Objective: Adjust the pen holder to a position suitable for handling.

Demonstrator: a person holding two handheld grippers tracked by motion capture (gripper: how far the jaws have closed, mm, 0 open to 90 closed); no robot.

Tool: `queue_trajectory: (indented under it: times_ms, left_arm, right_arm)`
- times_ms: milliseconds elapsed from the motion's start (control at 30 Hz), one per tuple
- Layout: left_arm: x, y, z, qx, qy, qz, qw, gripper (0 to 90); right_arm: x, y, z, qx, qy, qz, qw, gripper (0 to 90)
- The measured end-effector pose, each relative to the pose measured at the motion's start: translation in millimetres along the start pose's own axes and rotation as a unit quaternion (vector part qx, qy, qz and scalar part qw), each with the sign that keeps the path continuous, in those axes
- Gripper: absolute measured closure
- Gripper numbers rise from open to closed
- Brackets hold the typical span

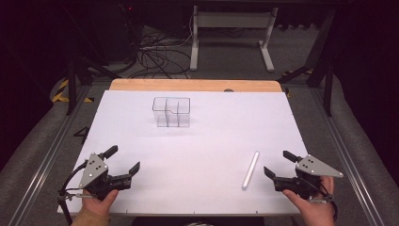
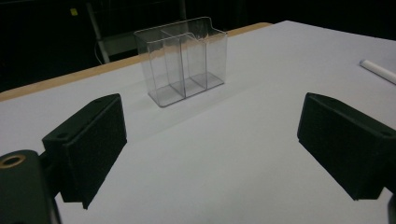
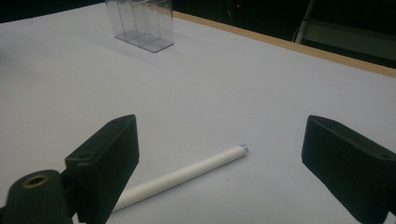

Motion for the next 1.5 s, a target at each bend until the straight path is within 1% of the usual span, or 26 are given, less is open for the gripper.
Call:
queue_trajectory:
  times_ms: [33, 200, 233, 333, 367, 433, 467, 533, 567, 633, 667, 700, 733, 767, 833, 900, 967, 1067, 1200, 1233, 1400, 1500]
  left_arm:
    - [-0.1, -0.2, -0.1, 0.000, 0.000, 0.000, 1.0000, 8.8]
    - [0.1, 0.0, 0.3, -0.001, 0.000, 0.001, 1.0000, 8.8]
    - [0.1, -0.1, 0.6, -0.001, 0.001, 0.001, 1.0000, 8.8]
    - [0.2, -0.5, 0.3, 0.000, -0.001, 0.002, 1.0000, 8.8]
    - [0.4, -0.7, 0.2, 0.001, -0.002, 0.003, 1.0000, 8.8]
    - [0.9, -0.4, 0.5, 0.001, -0.002, 0.003, 1.0000, 8.8]
    - [0.9, -0.2, 0.5, 0.001, -0.002, 0.002, 1.0000, 8.8]
    - [0.4, -0.3, 0.1, 0.001, -0.002, 0.003, 1.0000, 8.8]
    - [0.5, -0.1, 0.3, 0.001, -0.002, 0.003, 1.0000, 8.8]
    - [0.6, 0.6, 0.9, -0.002, -0.001, 0.004, 1.0000, 8.8]
    - [0.7, 0.8, 0.9, -0.002, -0.001, 0.004, 1.0000, 8.8]
    - [0.8, 0.9, 0.9, -0.002, -0.001, 0.005, 1.0000, 8.8]
    - [0.7, 0.9, 0.8, -0.002, -0.001, 0.005, 1.0000, 8.8]
    - [0.7, 0.8, 0.8, -0.001, -0.001, 0.005, 1.0000, 8.8]
    - [0.7, 0.6, 0.7, -0.001, -0.002, 0.005, 1.0000, 8.8]
    - [0.6, 0.7, 0.9, -0.001, -0.002, 0.005, 1.0000, 8.8]
    - [0.7, 0.9, 0.9, -0.002, -0.002, 0.004, 1.0000, 8.8]
    - [1.2, 1.1, 0.6, -0.001, -0.002, 0.004, 1.0000, 8.8]
    - [1.4, 1.3, 0.6, -0.002, -0.001, 0.004, 1.0000, 8.8]
    - [1.4, 1.3, 0.6, -0.002, -0.001, 0.004, 1.0000, 8.8]
    - [1.3, 0.9, 0.3, 0.000, -0.002, 0.004, 1.0000, 8.8]
    - [1.3, 1.4, 0.2, 0.001, -0.004, 0.004, 1.0000, 8.8]
  right_arm:
    - [0.2, 0.1, 0.8, -0.003, -0.003, 0.003, 1.0000, 9.6]
    - [1.2, -1.4, 1.3, -0.003, -0.010, 0.004, 0.9999, 9.0]
    - [2.2, -2.3, 1.3, -0.002, -0.006, 0.005, 1.0000, 9.0]
    - [3.4, -3.1, 1.9, -0.002, -0.009, 0.005, 0.9999, 9.0]
    - [3.7, -3.6, 3.5, -0.005, -0.015, 0.002, 0.9999, 9.4]
    - [3.9, -3.3, 4.4, -0.005, -0.019, 0.000, 0.9998, 9.6]
    - [4.1, -3.6, 5.5, -0.008, -0.019, 0.001, 0.9998, 9.6]
    - [4.7, -3.9, 6.0, -0.007, -0.021, 0.002, 0.9997, 9.7]
    - [5.1, -4.7, 8.3, -0.009, -0.027, 0.002, 0.9996, 10.7]
    - [5.1, -5.0, 9.2, -0.010, -0.030, 0.002, 0.9995, 11.0]
    - [5.9, -5.9, 12.4, -0.014, -0.035, 0.005, 0.9993, 11.4]
    - [5.9, -5.9, 12.4, -0.014, -0.035, 0.005, 0.9993, 11.4]
    - [7.2, -7.0, 16.5, -0.013, -0.032, 0.008, 0.9994, 13.6]
    - [7.2, -7.0, 16.5, -0.013, -0.032, 0.008, 0.9994, 13.6]
    - [9.3, -10.5, 24.0, -0.010, -0.030, 0.013, 0.9994, 13.9]
    - [9.7, -12.1, 26.5, -0.009, -0.030, 0.013, 0.9994, 13.9]
    - [12.0, -16.9, 33.1, -0.007, -0.024, 0.018, 0.9995, 13.9]
    - [13.0, -20.5, 36.3, -0.006, -0.020, 0.020, 0.9996, 14.1]
    - [12.4, -26.2, 38.9, -0.003, -0.021, 0.019, 0.9996, 14.6]
    - [12.8, -27.5, 39.6, 0.001, -0.024, 0.020, 0.9995, 14.9]
    - [11.9, -36.0, 46.0, 0.011, -0.025, 0.020, 0.9994, 17.1]
    - [11.0, -38.7, 48.3, 0.010, -0.026, 0.019, 0.9994, 17.1]
Point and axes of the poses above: each handheld gripper's, and its own axes: y roughly backward along the jaws, z roughly out of its top, x roughly to its left, the point moved 7 cm from there along -y, roughly forward along the jaws, and after that the axes turned 5 degrees about -z, right-handed, at the moved point
